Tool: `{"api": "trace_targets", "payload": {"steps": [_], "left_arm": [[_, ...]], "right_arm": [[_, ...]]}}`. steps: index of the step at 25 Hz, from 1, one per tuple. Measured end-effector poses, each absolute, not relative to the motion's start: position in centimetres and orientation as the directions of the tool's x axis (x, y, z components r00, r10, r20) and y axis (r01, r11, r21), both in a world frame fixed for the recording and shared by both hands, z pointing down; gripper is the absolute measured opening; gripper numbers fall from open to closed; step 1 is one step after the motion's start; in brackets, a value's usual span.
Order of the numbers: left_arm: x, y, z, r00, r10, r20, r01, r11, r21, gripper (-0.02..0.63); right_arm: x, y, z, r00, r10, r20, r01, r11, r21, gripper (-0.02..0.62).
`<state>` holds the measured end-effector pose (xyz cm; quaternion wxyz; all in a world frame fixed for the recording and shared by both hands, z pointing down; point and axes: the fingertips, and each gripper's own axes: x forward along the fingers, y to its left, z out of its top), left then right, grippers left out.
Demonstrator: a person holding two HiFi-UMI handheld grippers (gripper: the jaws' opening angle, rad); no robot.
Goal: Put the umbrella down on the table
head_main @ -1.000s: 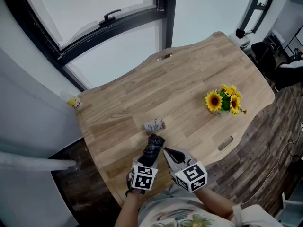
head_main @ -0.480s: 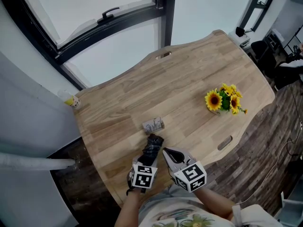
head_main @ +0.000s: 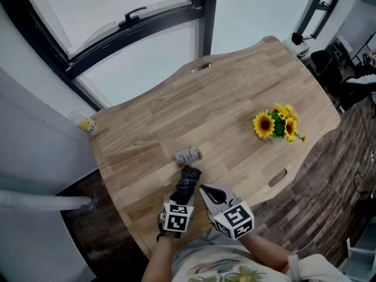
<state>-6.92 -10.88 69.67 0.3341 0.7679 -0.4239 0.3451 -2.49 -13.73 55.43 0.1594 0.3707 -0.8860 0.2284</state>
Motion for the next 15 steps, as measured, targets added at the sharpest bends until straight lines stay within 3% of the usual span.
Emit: {"api": "trace_targets", "payload": {"steps": [15], "left_arm": [[-6.9,-11.1,71.0,0.392,-0.414,0.821,-0.887,-0.406,0.219,0.218]], "right_arm": [[-2.7,-13.7,55.9,-0.685,-0.562,0.463,-0.717,0.635,-0.290,0.000]]}}
